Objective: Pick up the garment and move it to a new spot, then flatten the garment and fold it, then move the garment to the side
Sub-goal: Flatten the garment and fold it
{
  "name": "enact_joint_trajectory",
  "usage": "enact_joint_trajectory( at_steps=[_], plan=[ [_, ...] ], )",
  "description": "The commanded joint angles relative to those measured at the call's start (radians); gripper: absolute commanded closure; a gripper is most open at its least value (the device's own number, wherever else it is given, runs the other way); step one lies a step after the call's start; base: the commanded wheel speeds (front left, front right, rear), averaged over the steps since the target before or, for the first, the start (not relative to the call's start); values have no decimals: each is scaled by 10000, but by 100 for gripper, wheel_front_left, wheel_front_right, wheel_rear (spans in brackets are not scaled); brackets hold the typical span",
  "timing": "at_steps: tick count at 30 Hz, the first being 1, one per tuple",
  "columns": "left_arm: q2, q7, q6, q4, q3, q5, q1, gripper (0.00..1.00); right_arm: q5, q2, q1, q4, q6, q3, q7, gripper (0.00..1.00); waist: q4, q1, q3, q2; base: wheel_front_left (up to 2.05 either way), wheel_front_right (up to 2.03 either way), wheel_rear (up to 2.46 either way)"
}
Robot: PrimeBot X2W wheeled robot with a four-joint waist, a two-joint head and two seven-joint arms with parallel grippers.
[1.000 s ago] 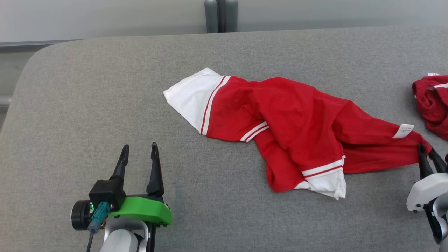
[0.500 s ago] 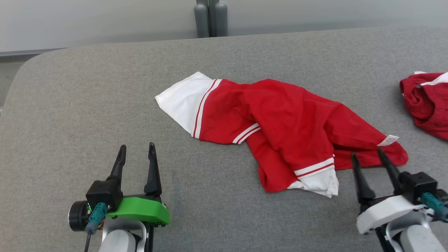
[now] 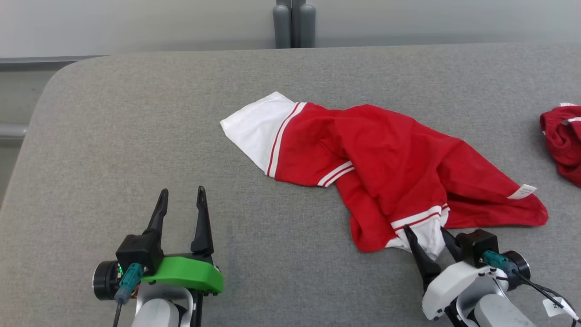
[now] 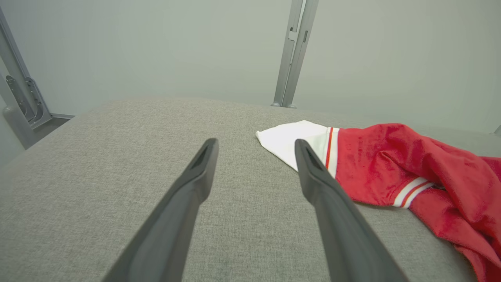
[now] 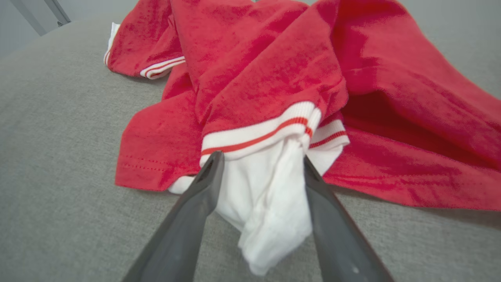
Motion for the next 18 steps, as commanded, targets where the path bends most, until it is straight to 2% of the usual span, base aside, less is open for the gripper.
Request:
enact_joint_trajectory(
  at_steps=[1, 2, 18],
  plan=[
    [33, -29, 37, 5, 45, 0, 77, 0, -31, -1, -270, -8, -11, 112, -149, 92, 239, 0, -76, 0, 0, 0, 0],
    [32, -29, 42, 3, 69, -5, 110, 0, -52, 4, -360, -26, -13, 169, -207, 100, 274, 0, -97, 0, 0, 0, 0],
    [31, -29, 78, 21, 23, -49, 323, 0, -386, 161, -2707, -2112, -13, 1352, -325, 100, 539, 0, -479, 0, 0, 0, 0]
  ],
)
